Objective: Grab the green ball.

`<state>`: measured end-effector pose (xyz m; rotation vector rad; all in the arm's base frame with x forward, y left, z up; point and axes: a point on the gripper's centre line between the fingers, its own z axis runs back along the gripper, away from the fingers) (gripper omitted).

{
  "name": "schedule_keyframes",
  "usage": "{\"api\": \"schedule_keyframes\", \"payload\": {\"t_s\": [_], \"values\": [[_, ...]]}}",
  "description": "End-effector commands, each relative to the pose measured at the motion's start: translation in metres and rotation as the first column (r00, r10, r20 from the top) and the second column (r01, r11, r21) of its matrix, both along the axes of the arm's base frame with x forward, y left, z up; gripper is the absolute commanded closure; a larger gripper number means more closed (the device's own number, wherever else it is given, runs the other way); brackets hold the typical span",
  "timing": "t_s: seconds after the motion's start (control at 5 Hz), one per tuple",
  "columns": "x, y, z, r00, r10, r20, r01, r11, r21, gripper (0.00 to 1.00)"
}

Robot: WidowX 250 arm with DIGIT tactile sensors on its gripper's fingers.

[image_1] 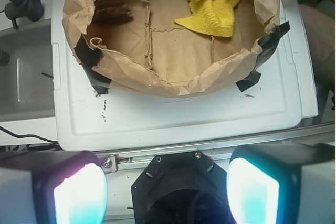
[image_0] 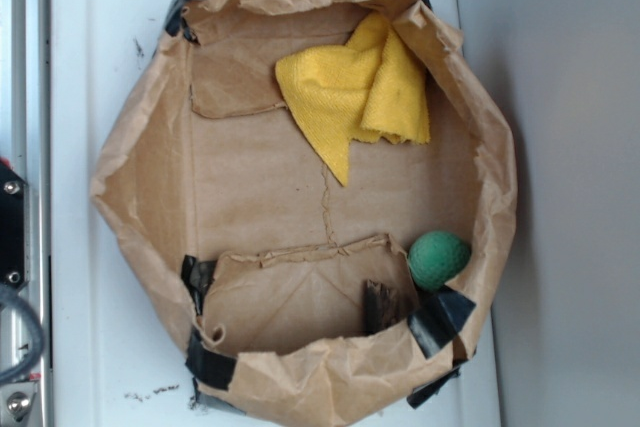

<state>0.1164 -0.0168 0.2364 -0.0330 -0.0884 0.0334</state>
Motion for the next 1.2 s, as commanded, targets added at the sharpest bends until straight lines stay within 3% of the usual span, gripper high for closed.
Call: {"api": "schedule_keyframes", "payload": {"t_s": [0.0, 0.2, 0.4, 0.6, 1.0], "values": [[0.000, 0.000, 0.000, 1.000, 0.000, 0.000, 0.000, 1.000, 0.000, 0.00], [0.050, 0.001, 0.002, 0.999, 0.031, 0.042, -0.028, 0.998, -0.054, 0.00], [0.094, 0.000, -0.003, 0.996, 0.050, 0.072, -0.048, 0.999, -0.024, 0.00], [0.117, -0.001, 0.013, 1.000, -0.018, -0.001, 0.017, 0.991, -0.136, 0.00], [0.117, -0.001, 0.013, 1.000, -0.018, -0.001, 0.017, 0.991, -0.136, 0.00]]}}
